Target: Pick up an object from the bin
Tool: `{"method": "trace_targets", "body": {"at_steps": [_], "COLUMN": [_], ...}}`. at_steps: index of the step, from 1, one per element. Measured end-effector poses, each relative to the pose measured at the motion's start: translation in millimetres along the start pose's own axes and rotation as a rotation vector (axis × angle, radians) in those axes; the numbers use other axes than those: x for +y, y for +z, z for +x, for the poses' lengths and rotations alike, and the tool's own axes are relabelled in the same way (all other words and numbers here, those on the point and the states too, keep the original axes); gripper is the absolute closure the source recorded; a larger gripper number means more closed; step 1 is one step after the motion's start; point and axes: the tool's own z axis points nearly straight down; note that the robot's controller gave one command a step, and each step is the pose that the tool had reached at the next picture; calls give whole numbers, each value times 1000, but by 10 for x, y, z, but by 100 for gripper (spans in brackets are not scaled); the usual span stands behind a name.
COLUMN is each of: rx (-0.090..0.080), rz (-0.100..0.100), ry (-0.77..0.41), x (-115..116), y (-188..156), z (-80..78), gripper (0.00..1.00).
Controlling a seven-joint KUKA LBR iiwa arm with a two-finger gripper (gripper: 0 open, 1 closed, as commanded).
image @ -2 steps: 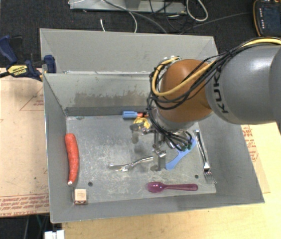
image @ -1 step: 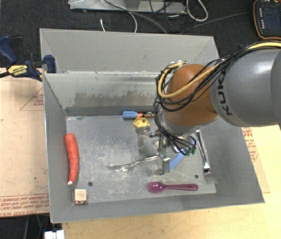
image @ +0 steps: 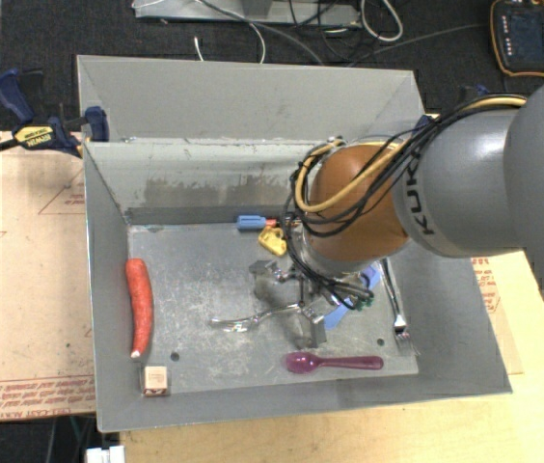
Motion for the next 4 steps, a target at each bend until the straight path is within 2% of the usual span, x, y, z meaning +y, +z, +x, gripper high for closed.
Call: {"method": "trace_targets", "body": {"at_steps": [1, 2, 4], "rx": [3, 2, 2], "rz": [-3, -3, -4], "ry": [105, 106, 107], "x": [5, 5, 17], "y": [-16, -16, -332], "z": [89, 90, 85], "gripper": [100, 100, 100]}}
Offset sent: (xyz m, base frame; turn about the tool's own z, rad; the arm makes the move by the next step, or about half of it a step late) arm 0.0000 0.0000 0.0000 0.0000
